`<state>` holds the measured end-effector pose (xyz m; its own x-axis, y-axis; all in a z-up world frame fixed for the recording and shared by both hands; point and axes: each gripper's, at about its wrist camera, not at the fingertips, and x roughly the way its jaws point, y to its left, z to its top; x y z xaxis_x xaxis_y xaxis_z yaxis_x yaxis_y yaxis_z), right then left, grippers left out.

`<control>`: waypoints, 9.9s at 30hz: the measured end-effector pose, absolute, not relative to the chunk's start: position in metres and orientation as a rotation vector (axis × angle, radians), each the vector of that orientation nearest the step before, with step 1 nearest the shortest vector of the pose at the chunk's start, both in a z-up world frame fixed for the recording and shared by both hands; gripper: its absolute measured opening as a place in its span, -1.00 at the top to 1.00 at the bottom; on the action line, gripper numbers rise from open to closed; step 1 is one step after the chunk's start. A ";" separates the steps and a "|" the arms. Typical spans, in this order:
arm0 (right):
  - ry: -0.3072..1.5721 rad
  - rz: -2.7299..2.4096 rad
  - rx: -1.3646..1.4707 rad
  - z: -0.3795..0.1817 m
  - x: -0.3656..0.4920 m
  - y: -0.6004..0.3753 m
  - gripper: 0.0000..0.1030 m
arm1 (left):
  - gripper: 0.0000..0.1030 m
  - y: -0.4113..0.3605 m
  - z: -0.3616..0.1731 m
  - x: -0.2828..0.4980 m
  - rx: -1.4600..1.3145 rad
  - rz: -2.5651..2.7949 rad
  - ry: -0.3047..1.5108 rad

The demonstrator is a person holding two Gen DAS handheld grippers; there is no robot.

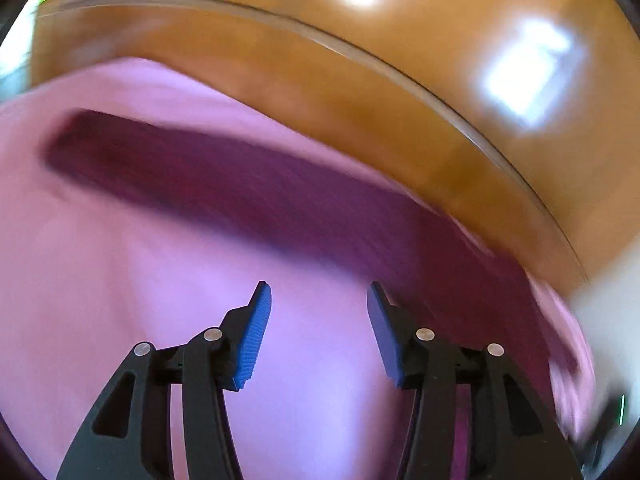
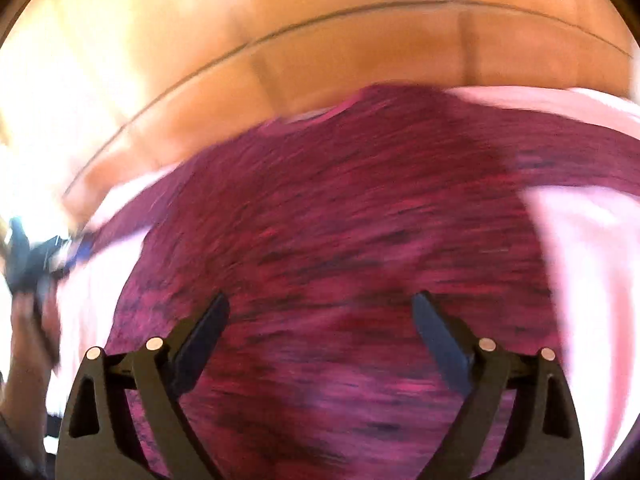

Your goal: Fold small clothes

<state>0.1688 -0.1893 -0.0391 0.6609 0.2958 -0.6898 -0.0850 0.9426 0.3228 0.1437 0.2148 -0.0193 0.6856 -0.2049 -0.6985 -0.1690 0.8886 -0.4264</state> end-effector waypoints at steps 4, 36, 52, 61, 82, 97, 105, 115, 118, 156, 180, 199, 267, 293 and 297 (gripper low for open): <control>0.844 0.075 0.312 -0.043 0.139 -0.253 -0.75 | 0.05 0.154 -0.047 0.099 -0.428 -0.218 0.943; 0.815 -0.034 0.617 -0.048 0.083 -0.382 -0.04 | -0.14 0.064 -0.021 0.078 -0.272 -0.268 0.869; 0.580 -0.389 1.182 -0.082 0.217 -0.570 0.13 | -0.19 0.019 -0.061 0.120 -0.216 -0.300 0.967; 0.613 -0.474 0.796 -0.022 0.243 -0.540 0.81 | -0.30 0.022 -0.058 0.122 -0.256 -0.307 0.962; 0.872 0.346 0.238 -0.011 0.363 -0.107 0.54 | -0.10 0.074 -0.019 0.170 -0.499 -0.320 0.908; 0.725 0.418 0.741 0.009 0.245 -0.241 -0.88 | -0.10 0.080 -0.029 0.287 -0.629 -0.258 0.958; 0.644 0.455 1.172 -0.026 0.244 -0.305 -0.96 | -0.06 0.071 -0.056 0.339 -0.725 -0.218 1.035; 0.653 0.317 1.239 -0.052 0.285 -0.310 -0.96 | 0.81 0.089 -0.030 0.318 -0.636 -0.184 0.894; 0.672 0.282 1.266 -0.066 0.288 -0.316 -0.93 | 0.81 0.104 -0.035 0.301 -0.581 -0.131 0.900; 0.783 0.033 0.113 -0.054 0.298 -0.169 -0.97 | 0.35 0.252 -0.043 0.185 -0.791 0.147 0.802; 0.785 0.034 0.092 -0.056 0.300 -0.168 -0.97 | 0.79 0.278 0.039 0.219 -0.567 0.248 0.600; 0.780 0.048 0.131 -0.054 0.299 -0.173 -0.97 | -0.29 0.007 0.011 0.155 -0.208 -0.349 0.800; 0.834 0.148 0.428 -0.024 0.336 -0.241 0.42 | -0.25 0.172 -0.008 0.264 -0.636 -0.042 0.912; 0.736 0.132 0.131 0.013 0.313 -0.181 0.22 | 0.63 0.124 -0.017 0.334 -0.408 -0.053 0.907; 0.806 0.108 0.091 -0.011 0.331 -0.164 0.12 | 0.40 0.112 -0.017 0.341 -0.245 0.090 0.919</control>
